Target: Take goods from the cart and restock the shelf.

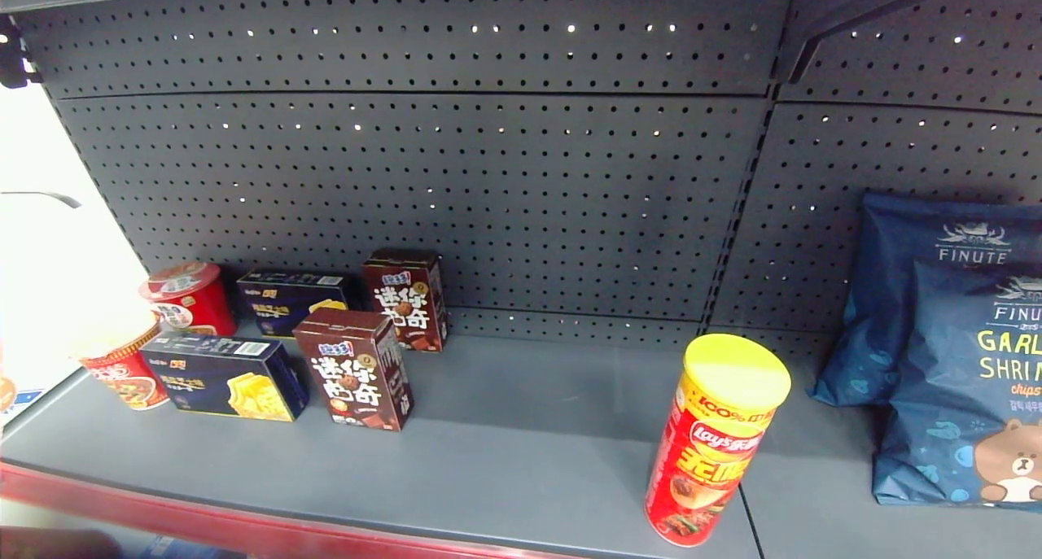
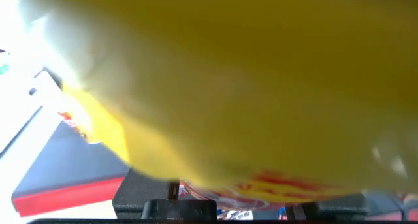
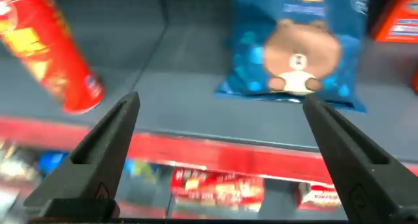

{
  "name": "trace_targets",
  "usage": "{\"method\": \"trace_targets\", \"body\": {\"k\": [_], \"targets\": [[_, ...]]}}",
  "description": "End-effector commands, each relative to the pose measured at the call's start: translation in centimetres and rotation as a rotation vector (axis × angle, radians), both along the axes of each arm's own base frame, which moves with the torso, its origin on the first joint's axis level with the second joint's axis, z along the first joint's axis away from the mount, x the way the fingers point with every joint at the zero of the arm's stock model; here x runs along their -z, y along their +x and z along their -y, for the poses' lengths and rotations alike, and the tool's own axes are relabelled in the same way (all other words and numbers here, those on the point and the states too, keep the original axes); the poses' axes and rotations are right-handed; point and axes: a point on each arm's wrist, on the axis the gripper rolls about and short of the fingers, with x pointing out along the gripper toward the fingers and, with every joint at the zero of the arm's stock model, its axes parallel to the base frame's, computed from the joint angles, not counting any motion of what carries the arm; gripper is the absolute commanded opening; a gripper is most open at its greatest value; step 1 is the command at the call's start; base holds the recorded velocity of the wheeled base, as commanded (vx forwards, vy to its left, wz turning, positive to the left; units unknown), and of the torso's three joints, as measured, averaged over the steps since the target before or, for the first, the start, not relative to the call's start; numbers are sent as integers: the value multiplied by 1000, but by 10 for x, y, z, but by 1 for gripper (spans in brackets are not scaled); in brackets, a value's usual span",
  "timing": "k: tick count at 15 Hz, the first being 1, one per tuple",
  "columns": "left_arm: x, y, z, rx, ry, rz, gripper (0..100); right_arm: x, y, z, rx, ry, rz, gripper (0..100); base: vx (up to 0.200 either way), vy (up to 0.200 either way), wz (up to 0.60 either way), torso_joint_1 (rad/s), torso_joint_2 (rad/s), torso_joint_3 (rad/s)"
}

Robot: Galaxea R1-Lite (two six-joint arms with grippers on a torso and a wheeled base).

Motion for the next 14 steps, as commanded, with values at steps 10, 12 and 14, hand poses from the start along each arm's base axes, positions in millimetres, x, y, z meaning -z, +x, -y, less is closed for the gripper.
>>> {"method": "trace_targets", "body": {"k": [10, 12, 14], "targets": [[-16, 34, 23, 465, -6, -192, 0, 38, 4, -1, 9, -51, 69, 100, 0, 0, 0, 0, 0, 0], [-28, 42, 27, 486, -43, -216, 0, 38, 4, -2, -10, -55, 70, 100, 0, 0, 0, 0, 0, 0], [-31, 47, 29, 494, -48, -215, 0, 38, 4, -2, -14, -58, 70, 100, 0, 0, -300, 1, 1, -1]]}}
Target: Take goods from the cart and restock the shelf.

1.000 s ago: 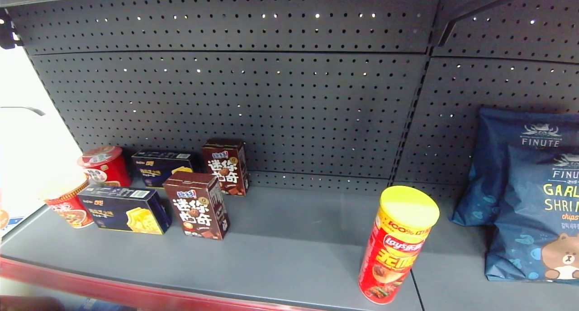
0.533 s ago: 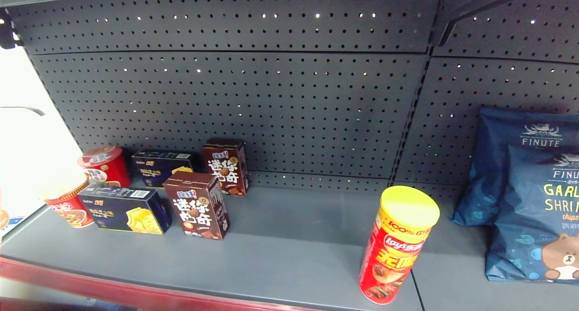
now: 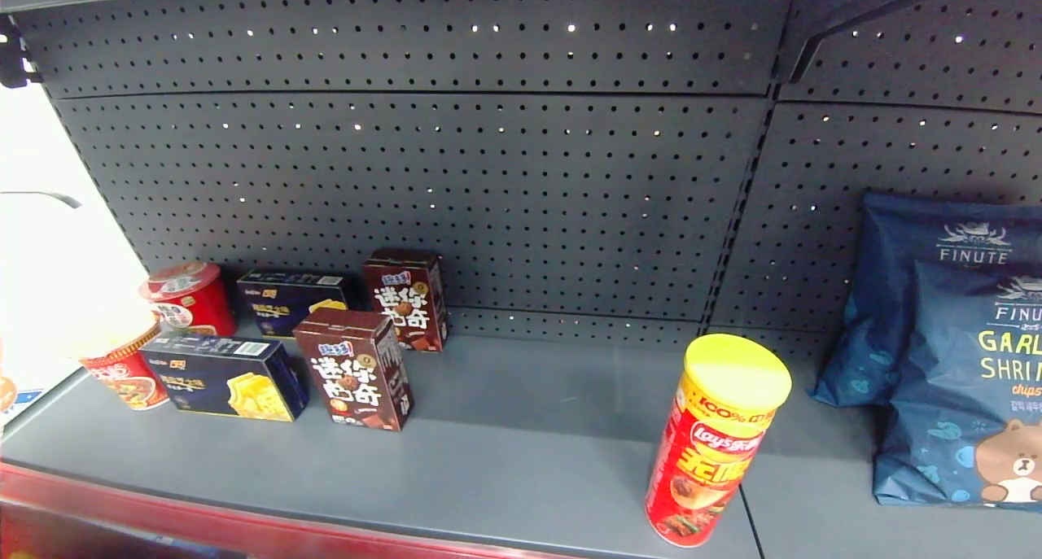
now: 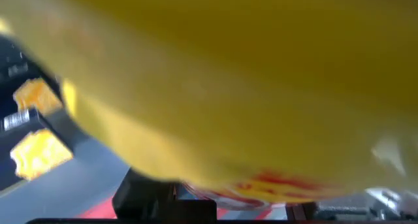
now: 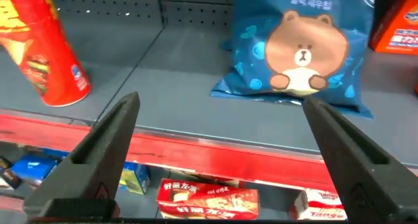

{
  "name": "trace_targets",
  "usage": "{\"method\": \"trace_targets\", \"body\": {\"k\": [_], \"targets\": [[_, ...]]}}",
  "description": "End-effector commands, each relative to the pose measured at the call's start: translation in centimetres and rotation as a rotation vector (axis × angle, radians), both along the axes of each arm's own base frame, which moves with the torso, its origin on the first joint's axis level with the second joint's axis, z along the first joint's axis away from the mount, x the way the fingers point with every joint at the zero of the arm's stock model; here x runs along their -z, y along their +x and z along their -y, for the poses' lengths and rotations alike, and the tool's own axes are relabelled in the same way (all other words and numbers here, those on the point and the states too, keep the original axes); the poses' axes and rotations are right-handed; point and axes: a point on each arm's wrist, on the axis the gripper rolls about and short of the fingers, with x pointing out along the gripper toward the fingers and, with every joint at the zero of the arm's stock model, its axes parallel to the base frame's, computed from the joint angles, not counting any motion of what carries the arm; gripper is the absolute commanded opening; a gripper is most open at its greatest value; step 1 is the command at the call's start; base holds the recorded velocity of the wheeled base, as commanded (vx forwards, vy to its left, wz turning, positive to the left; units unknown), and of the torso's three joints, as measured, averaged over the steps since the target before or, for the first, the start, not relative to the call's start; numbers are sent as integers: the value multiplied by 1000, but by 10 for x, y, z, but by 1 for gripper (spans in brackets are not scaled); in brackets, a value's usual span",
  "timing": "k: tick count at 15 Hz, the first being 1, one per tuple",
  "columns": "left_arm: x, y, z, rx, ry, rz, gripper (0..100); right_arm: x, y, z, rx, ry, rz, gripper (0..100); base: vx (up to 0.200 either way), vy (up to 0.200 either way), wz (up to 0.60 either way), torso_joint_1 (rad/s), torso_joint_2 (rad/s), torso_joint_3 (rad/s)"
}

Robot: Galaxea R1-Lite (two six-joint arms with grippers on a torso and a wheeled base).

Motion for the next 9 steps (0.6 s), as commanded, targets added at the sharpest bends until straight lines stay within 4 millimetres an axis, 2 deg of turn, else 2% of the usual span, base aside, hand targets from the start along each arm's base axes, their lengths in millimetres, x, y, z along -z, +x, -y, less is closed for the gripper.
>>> {"method": "trace_targets", "body": {"k": [1, 6, 8, 9], "targets": [[1, 9, 4, 1, 12, -32, 0, 0, 0, 0, -1, -6, -4, 100, 0, 0, 0, 0, 0, 0], [1, 9, 4, 6, 13, -35, 0, 0, 0, 0, -19, -38, -4, 100, 0, 0, 0, 0, 0, 0], [2, 9, 4, 23, 12, -37, 0, 0, 0, -1, -33, -39, -3, 100, 0, 0, -600, 0, 5, 2], [2, 10, 4, 23, 13, -41, 0, 0, 0, -1, -42, -39, -3, 100, 0, 0, 0, 0, 0, 0]]}}
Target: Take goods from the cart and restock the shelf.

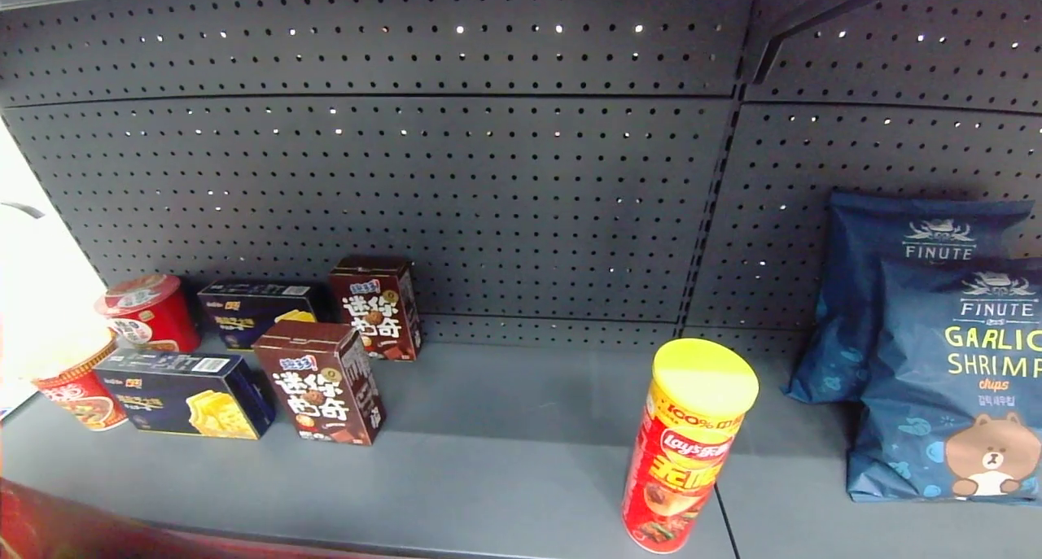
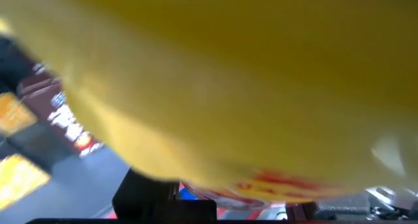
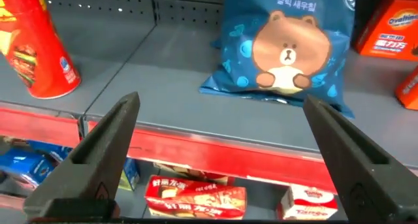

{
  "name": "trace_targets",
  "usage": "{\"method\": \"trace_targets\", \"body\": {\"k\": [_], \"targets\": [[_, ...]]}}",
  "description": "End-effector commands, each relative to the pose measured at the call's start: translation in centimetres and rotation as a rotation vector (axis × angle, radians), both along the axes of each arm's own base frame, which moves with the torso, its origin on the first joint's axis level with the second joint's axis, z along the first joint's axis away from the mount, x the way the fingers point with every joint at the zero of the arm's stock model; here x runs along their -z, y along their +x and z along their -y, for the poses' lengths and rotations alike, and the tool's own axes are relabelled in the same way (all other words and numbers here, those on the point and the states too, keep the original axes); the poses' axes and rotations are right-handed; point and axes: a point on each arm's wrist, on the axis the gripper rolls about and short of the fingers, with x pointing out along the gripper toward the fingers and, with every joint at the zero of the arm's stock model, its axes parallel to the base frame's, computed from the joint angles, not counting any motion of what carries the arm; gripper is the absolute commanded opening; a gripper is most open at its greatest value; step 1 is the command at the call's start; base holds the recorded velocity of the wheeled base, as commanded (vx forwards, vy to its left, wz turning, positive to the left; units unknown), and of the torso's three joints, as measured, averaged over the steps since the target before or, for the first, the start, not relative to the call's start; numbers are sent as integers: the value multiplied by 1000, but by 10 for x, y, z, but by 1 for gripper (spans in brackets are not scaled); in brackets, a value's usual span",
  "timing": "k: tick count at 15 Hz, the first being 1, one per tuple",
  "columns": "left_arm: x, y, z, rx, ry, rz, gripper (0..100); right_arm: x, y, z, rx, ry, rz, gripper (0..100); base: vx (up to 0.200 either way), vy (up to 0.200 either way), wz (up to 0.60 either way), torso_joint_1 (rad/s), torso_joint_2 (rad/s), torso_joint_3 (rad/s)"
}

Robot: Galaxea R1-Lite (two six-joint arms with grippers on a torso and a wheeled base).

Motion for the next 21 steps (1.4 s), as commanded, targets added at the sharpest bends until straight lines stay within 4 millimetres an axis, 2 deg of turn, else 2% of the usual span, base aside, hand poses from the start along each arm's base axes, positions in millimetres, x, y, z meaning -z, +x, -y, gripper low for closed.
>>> {"method": "trace_targets", "body": {"k": [1, 5, 10, 11, 12, 14, 17, 18, 21], "targets": [[1, 2, 1, -2, 5, -8, 0, 0, 0, 0, -4, -1, -3, 100, 0, 0, 0, 0, 0, 0], [-7, 3, 2, 28, -50, -42, 0, 0, 0, 0, -10, -1, -5, 100, 0, 0, 0, 0, 0, 0], [-4, 50, 24, 102, -11, -208, 0, 0, 0, -1, -38, -38, -10, 100, 0, 0, 0, 0, 0, 0], [-4, 50, 24, 102, -11, -208, 0, 0, 0, -1, -38, -38, -10, 100, 0, 0, 0, 0, 0, 0], [1, 86, 39, 108, 14, -217, 0, 0, 0, -1, -64, -76, -11, 100, 0, 0, 0, 0, 0, 0], [10, 114, 52, 124, 10, -213, 0, 0, 0, -2, -86, -112, -6, 100, 0, 0, 0, 0, 0, 0], [21, 153, 70, 297, -35, -162, 0, 0, 0, -2, -106, -144, 0, 100, 0, 0, 0, 0, 0, 0], [29, 174, 79, 353, -50, -132, 0, 0, 0, -2, -110, -158, 2, 100, 0, 0, 0, 0, 0, 0], [54, 212, 96, 398, -36, -99, 0, 0, 0, -2, -112, -171, 4, 100, 0, 0, 0, 0, 0, 0]]}}
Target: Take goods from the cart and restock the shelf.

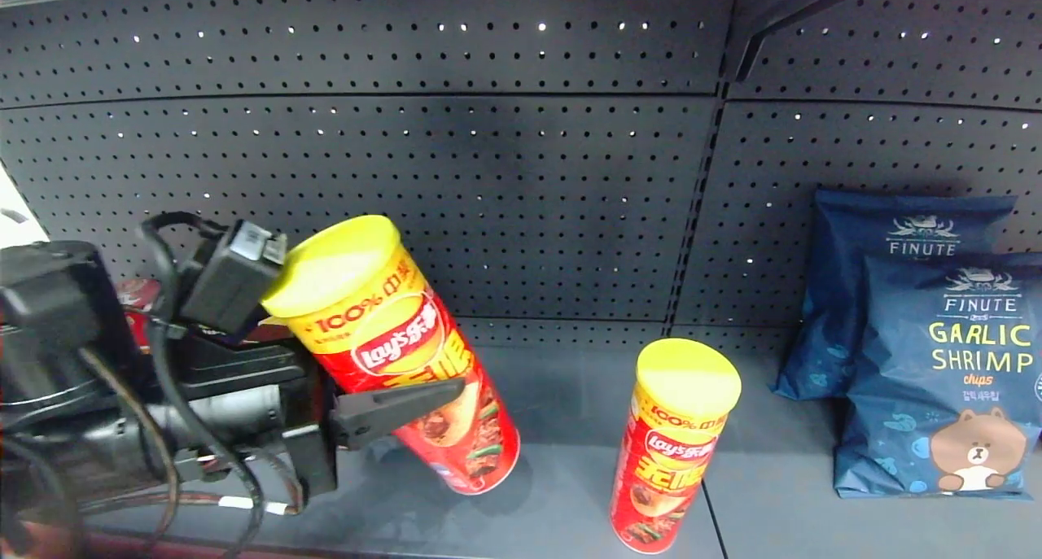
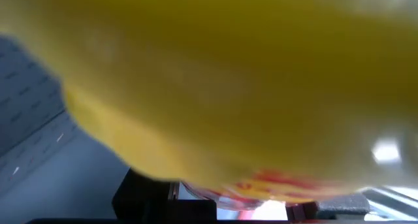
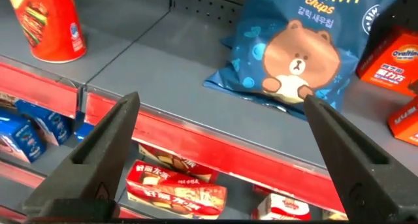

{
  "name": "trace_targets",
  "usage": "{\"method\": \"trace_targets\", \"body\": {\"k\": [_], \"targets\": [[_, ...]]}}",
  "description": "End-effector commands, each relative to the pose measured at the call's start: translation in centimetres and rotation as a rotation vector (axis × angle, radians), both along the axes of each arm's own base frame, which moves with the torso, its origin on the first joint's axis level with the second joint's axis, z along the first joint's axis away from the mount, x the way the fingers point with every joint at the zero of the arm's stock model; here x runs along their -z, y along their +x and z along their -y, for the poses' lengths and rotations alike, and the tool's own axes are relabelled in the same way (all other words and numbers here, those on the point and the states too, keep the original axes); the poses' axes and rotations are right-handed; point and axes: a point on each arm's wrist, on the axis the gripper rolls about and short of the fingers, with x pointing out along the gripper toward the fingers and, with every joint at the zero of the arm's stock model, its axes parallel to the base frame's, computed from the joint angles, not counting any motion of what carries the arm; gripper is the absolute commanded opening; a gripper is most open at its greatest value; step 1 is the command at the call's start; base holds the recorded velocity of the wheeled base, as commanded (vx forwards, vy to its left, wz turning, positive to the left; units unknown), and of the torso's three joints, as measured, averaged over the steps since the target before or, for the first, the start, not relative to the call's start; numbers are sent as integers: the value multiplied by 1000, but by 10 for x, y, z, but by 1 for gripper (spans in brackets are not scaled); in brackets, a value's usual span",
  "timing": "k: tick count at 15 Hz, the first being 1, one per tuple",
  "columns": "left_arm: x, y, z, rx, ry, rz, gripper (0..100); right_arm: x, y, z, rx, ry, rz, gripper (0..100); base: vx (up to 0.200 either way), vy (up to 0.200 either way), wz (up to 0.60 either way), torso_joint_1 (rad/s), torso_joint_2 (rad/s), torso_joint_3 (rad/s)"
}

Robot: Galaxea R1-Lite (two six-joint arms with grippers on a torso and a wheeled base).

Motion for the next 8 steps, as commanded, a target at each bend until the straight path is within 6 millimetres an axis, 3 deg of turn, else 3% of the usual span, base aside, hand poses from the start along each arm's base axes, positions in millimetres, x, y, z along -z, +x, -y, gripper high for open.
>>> {"method": "trace_targets", "body": {"k": [1, 5, 8], "targets": [[43, 46, 19, 71, 49, -47, 0, 0, 0, 0, -1, -6, -1, 100, 0, 0, 0, 0, 0, 0], [41, 85, 37, 109, 64, -14, 0, 0, 0, 0, -21, -40, 6, 100, 0, 0, 0, 0, 0, 0], [29, 95, 42, 113, 91, -52, 0, 0, 0, 0, -19, -37, 5, 100, 0, 0, 0, 0, 0, 0]]}}
